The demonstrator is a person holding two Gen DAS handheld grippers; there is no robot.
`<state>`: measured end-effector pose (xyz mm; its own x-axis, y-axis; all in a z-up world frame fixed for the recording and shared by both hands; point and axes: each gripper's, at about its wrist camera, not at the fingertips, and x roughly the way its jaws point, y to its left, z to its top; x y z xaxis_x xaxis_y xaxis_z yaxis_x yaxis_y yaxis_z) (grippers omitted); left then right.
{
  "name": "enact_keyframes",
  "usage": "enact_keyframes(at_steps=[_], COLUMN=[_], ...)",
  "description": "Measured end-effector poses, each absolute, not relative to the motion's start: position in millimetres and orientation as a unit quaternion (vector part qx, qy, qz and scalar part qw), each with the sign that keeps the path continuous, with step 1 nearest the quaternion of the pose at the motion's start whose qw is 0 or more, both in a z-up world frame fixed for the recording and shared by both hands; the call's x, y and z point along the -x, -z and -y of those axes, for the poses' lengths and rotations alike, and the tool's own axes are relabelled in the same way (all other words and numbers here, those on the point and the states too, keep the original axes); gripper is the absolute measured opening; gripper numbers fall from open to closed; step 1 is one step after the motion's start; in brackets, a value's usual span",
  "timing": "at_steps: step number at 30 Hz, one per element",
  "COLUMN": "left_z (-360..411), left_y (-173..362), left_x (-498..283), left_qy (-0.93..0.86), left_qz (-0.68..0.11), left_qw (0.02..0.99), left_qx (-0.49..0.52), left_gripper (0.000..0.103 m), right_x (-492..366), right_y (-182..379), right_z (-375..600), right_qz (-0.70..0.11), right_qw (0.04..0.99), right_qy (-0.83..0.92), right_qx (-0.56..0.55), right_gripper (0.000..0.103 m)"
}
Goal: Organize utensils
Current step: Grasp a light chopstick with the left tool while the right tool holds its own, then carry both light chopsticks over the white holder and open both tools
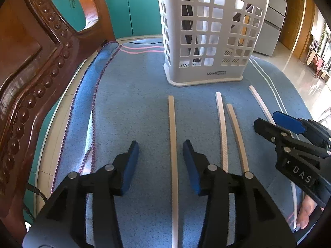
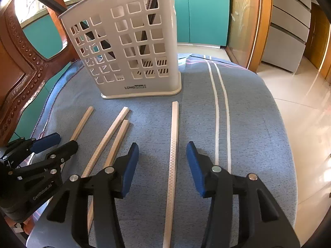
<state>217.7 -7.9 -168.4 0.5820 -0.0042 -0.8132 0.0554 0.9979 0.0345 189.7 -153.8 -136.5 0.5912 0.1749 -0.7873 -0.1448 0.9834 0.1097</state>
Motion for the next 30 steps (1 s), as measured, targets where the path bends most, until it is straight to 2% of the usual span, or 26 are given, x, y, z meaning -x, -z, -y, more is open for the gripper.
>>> enact_keyframes(at_steps=[5,24,25,27,30], left_z=[6,10,11,12,18], left_y=[170,170,170,168,167], left_x=[-225,-235,-235,-236,-235], left_qy=[0.011,0.002,0.002,0.012,0.032], left_qz=[-0.454,-0.458,-0.459,-0.462,-0.464], left_qw=[0.890,0.888,0.888,0.887,0.885], left_qx=[-0.024,-0.024,-0.023,-0.017,-0.020], left_gripper=[0.054,0.055,0.054,0.045,0.027], right_x=[-190,-211,-211,-212,-215], right_y=[136,138,138,136,133], right_z=[153,143,143,141,136], right_qz=[-0.443,-0.464,-0.464,-0.463,-0.465], right_qw=[0.892,0.884,0.884,0.884,0.883], right_qy=[-0.089,-0.042,-0.044,-0.050,-0.060], right_qx=[-0.014,0.028,0.028,0.030,0.029], right_gripper=[0.049,0.057,0.055,0.032,0.012])
